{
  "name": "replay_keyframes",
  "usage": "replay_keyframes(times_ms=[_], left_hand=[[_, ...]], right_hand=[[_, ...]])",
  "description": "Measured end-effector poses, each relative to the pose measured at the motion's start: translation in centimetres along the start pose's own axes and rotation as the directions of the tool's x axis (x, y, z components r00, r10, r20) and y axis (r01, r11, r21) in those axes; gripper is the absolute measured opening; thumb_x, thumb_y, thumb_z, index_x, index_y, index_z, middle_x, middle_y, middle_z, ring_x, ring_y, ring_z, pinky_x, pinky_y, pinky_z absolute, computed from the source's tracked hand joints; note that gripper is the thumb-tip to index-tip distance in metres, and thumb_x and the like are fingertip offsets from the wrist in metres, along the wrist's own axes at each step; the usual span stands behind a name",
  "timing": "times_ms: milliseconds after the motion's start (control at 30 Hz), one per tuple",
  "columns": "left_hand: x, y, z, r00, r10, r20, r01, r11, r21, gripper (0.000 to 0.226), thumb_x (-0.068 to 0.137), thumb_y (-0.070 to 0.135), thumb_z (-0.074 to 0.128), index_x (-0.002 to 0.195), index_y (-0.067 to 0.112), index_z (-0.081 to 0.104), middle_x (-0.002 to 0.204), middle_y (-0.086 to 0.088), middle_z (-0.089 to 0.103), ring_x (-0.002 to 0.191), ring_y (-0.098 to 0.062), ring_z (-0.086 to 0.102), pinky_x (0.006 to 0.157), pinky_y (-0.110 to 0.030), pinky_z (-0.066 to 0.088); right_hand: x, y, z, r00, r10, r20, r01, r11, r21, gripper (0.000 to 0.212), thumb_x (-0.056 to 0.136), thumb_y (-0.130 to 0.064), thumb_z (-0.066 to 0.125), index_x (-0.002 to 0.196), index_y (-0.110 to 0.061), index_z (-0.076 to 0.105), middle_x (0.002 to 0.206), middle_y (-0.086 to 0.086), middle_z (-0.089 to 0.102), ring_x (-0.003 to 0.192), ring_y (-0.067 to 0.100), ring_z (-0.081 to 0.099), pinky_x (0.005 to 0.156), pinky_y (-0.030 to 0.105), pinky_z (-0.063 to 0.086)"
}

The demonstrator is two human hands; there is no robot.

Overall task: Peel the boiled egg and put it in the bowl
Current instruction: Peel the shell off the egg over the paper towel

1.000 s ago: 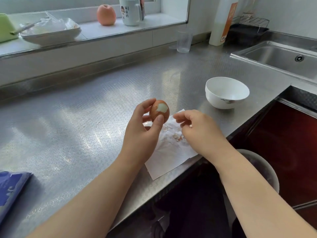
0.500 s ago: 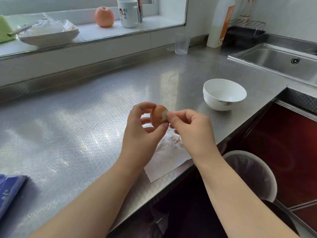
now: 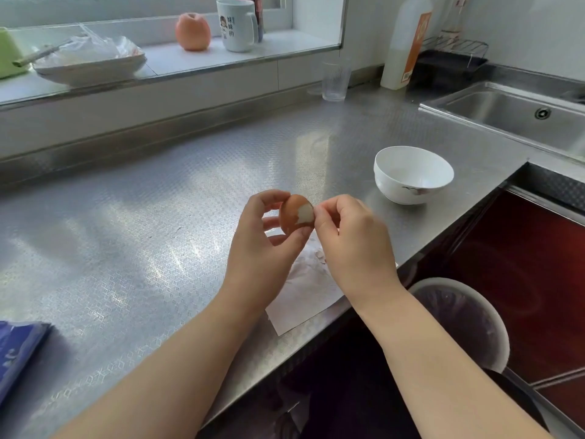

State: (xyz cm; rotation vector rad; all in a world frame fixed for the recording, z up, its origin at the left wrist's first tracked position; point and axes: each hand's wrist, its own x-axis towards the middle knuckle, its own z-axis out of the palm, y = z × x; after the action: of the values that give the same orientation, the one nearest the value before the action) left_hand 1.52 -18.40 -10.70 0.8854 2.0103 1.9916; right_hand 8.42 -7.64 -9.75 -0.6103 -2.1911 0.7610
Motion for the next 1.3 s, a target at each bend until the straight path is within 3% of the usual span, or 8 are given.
replay_keyframes(times_ms=[267,500,633,700,800,967,1100,1300], left_hand=[[0.0,-0.3,0.1,1.0,0.024,0.013,-0.024,0.997,0.074,0.041,0.086,0.012,0.075,0.113,0.038,0.058,0.115,0.019,0.064,0.105,0.005,0.063,0.08,-0.014,0.053],[0.3,-0.5,-0.3,0.999,-0.016,-0.03,0.017,1.0,0.024,0.043,0.087,0.015,0.075,0.12,0.038,0.059,0.118,0.024,0.065,0.108,0.006,0.063,0.083,-0.013,0.053],[0.4,-0.5,-0.4,0.997,-0.068,-0.025,0.065,0.994,-0.084,0.053,0.084,0.012,0.077,0.119,0.047,0.057,0.118,0.021,0.063,0.1,0.004,0.067,0.074,-0.011,0.052],[0.5,-0.5,-0.3,0.997,-0.076,-0.012,0.074,0.991,-0.115,0.055,0.083,0.012,0.079,0.119,0.048,0.057,0.119,0.017,0.063,0.099,0.002,0.068,0.073,-0.011,0.053],[0.5,-0.5,-0.4,0.996,-0.089,0.001,0.088,0.988,-0.129,0.052,0.081,0.014,0.081,0.12,0.043,0.061,0.119,0.015,0.067,0.102,-0.003,0.07,0.076,-0.014,0.054],[0.7,-0.8,-0.4,0.993,-0.118,0.027,0.12,0.984,-0.132,0.052,0.082,0.018,0.08,0.125,0.038,0.059,0.122,0.01,0.067,0.103,-0.013,0.072,0.085,-0.028,0.058],[0.7,-0.8,-0.4,0.991,-0.109,0.073,0.118,0.982,-0.145,0.053,0.084,0.017,0.077,0.133,0.025,0.059,0.113,0.007,0.073,0.1,-0.015,0.074,0.082,-0.025,0.058],[0.7,-0.8,-0.4,0.99,-0.089,0.112,0.105,0.984,-0.144,0.041,0.087,0.012,0.074,0.12,0.034,0.063,0.105,0.013,0.077,0.099,-0.019,0.075,0.082,-0.024,0.057]], right_hand=[[0.3,0.0,-1.1,0.97,-0.174,0.17,0.196,0.973,-0.124,0.014,0.098,-0.018,0.044,0.097,-0.007,0.052,0.096,0.005,0.055,0.076,0.019,0.047,0.06,0.025,0.025],[0.4,0.9,-2.4,0.989,0.066,0.132,-0.077,0.994,0.081,0.009,0.087,-0.027,0.066,0.082,-0.02,0.069,0.077,-0.01,0.067,0.074,0.008,0.061,0.069,0.025,0.049],[0.0,1.6,-2.3,0.976,0.138,0.17,-0.154,0.984,0.088,0.01,0.081,-0.027,0.072,0.076,-0.022,0.065,0.071,-0.01,0.068,0.07,0.003,0.061,0.066,0.021,0.048],[-0.1,1.8,-2.1,0.97,0.125,0.211,-0.14,0.989,0.057,0.005,0.085,-0.022,0.068,0.08,-0.023,0.068,0.076,-0.011,0.068,0.074,0.002,0.061,0.068,0.018,0.046],[-0.1,2.0,-1.9,0.947,0.101,0.306,-0.125,0.99,0.06,0.03,0.09,-0.004,0.052,0.102,-0.023,0.071,0.098,-0.01,0.069,0.089,0.0,0.06,0.076,0.005,0.041],[0.2,1.3,-2.1,0.995,-0.087,0.051,0.07,0.96,0.272,0.02,0.09,-0.016,0.063,0.107,-0.024,0.07,0.1,-0.01,0.062,0.089,0.001,0.059,0.077,0.008,0.043],[1.0,1.4,-1.9,0.981,-0.149,0.122,0.107,0.948,0.3,0.03,0.089,-0.021,0.065,0.117,-0.031,0.066,0.101,-0.004,0.053,0.092,0.011,0.056,0.084,0.025,0.049],[0.8,2.1,-1.4,0.981,-0.177,0.08,0.141,0.934,0.329,0.026,0.084,-0.021,0.07,0.108,-0.033,0.069,0.098,-0.01,0.051,0.09,0.008,0.056,0.081,0.018,0.047]])
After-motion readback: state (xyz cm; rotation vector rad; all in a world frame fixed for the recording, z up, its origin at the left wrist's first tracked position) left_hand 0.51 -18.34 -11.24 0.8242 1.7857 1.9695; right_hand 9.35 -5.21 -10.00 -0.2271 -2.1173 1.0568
